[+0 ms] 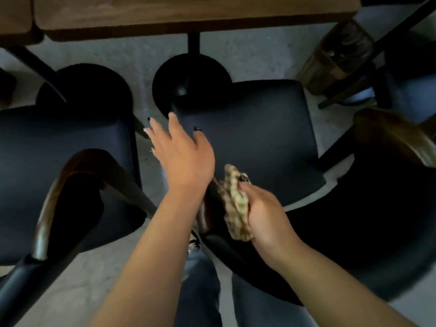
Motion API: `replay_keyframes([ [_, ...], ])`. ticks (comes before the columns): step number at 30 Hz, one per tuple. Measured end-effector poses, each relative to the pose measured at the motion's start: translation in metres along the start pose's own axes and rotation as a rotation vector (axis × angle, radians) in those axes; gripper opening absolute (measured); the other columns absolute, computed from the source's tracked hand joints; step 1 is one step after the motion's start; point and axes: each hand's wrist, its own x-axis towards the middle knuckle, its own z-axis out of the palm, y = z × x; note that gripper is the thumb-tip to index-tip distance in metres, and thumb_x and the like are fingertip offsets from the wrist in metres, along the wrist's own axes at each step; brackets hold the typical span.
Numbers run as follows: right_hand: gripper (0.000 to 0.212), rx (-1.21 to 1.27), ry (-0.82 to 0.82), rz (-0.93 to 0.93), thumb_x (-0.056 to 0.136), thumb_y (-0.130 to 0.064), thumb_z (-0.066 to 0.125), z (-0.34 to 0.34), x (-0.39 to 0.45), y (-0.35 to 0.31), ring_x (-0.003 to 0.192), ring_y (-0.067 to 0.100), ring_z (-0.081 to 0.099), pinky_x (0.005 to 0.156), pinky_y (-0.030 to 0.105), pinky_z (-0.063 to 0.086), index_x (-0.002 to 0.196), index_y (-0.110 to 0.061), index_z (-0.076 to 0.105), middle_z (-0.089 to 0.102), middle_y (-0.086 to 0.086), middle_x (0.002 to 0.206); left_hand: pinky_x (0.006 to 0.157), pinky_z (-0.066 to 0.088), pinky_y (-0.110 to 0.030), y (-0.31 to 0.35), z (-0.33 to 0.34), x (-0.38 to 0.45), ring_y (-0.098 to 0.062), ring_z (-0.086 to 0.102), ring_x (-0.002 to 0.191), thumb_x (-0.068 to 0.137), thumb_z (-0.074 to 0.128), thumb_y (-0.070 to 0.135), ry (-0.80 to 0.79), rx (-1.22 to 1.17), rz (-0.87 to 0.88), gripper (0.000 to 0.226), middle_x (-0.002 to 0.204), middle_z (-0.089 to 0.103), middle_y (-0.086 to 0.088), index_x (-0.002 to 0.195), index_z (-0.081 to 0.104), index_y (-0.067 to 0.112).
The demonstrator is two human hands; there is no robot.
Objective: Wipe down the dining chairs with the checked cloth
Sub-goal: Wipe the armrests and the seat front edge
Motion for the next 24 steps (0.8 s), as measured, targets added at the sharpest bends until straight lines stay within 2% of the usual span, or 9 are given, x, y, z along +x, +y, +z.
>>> replay_keyframes([
  [4,0.03,-0.001,0.226,-0.18,0.099,-0.016,0.043,-0.081,-0.019,-0.028,0.07,0.014,0.064,0.06,0.022,0.05,0.09,-0.009,0.071,0.071,0.003,0.078,0.122,0.001,-0.037,0.055,0.029,-0.009,-0.025,-0.008,0.15,0.102,0.043,0.031,-0.107,-0.043,0.122,0.062,0.163,-0.004,-0.011,0.155,0.015,0.015],
  [6,0.029,-0.294,0.416,-0.419,0.098,-0.025,0.045,-0.137,-0.017,-0.042,0.087,0.006,0.065,0.08,0.027,0.051,0.107,-0.012,0.069,0.072,-0.004,0.095,0.119,0.0,-0.032,0.079,0.057,-0.019,-0.022,-0.007,0.15,0.102,0.043,0.032,-0.192,-0.007,0.18,0.063,0.163,-0.002,-0.009,0.155,0.014,0.014],
  [8,0.046,-0.732,0.594,-0.619,0.095,-0.033,0.038,-0.196,-0.01,-0.064,0.117,0.015,0.054,0.104,0.03,0.038,0.129,-0.008,0.057,0.059,0.005,0.127,0.117,0.001,-0.027,0.098,0.093,-0.035,-0.02,-0.003,0.15,0.102,0.042,0.033,-0.294,0.005,0.2,0.063,0.163,0.003,-0.008,0.155,0.014,0.013],
  [11,0.053,-1.111,0.765,-0.698,0.096,-0.026,0.034,-0.273,0.007,-0.096,0.135,0.033,0.034,0.111,0.029,0.022,0.14,0.002,0.042,0.037,0.023,0.146,0.116,0.006,-0.027,0.123,0.152,-0.064,-0.016,0.003,0.15,0.102,0.041,0.037,-0.457,-0.02,0.123,0.064,0.163,0.008,-0.004,0.155,0.013,0.015],
  [13,0.05,-1.2,0.719,-0.588,0.097,-0.022,0.034,-0.315,0.032,-0.106,0.134,0.039,0.034,0.11,0.036,0.026,0.137,0.005,0.044,0.037,0.028,0.143,0.116,0.011,-0.029,0.145,0.193,-0.082,-0.017,0.009,0.149,0.102,0.039,0.038,-0.524,-0.075,0.028,0.063,0.163,0.011,-0.002,0.155,0.014,0.017],
  [17,0.062,-1.257,0.363,-0.401,0.091,-0.036,0.017,-0.351,0.072,-0.111,0.116,0.036,0.05,0.095,0.034,0.034,0.115,0.005,0.057,0.053,0.026,0.123,0.113,0.025,-0.033,0.185,0.269,-0.106,-0.021,0.032,0.141,0.102,0.036,0.039,-0.524,-0.308,-0.218,0.055,0.156,0.031,-0.001,0.152,0.027,0.018],
  [21,0.053,-1.248,0.246,-0.479,0.102,-0.025,0.031,-0.339,0.1,-0.134,0.141,0.026,0.026,0.111,0.032,0.027,0.15,-0.005,0.019,0.007,0.011,0.158,0.107,0.04,-0.043,0.195,0.32,-0.109,-0.024,0.056,0.119,0.089,0.038,0.048,-0.392,-0.557,-0.368,0.058,0.131,0.06,-0.006,0.132,0.056,0.016],
  [22,0.055,-1.299,0.239,-0.515,0.101,-0.023,0.034,-0.333,0.112,-0.141,0.144,0.029,0.019,0.114,0.035,0.024,0.15,-0.004,0.018,0.003,0.012,0.158,0.104,0.044,-0.045,0.191,0.327,-0.108,-0.024,0.06,0.115,0.089,0.039,0.047,-0.368,-0.585,-0.388,0.054,0.125,0.063,-0.007,0.127,0.06,0.015],
  [24,0.051,-1.474,0.193,-0.548,0.097,-0.022,0.04,-0.324,0.153,-0.157,0.144,0.035,0.013,0.117,0.042,0.018,0.142,0.001,0.034,0.019,0.017,0.154,0.101,0.047,-0.046,0.185,0.333,-0.107,-0.022,0.064,0.108,0.089,0.042,0.042,-0.331,-0.636,-0.432,0.043,0.116,0.069,-0.003,0.114,0.069,0.02],
])
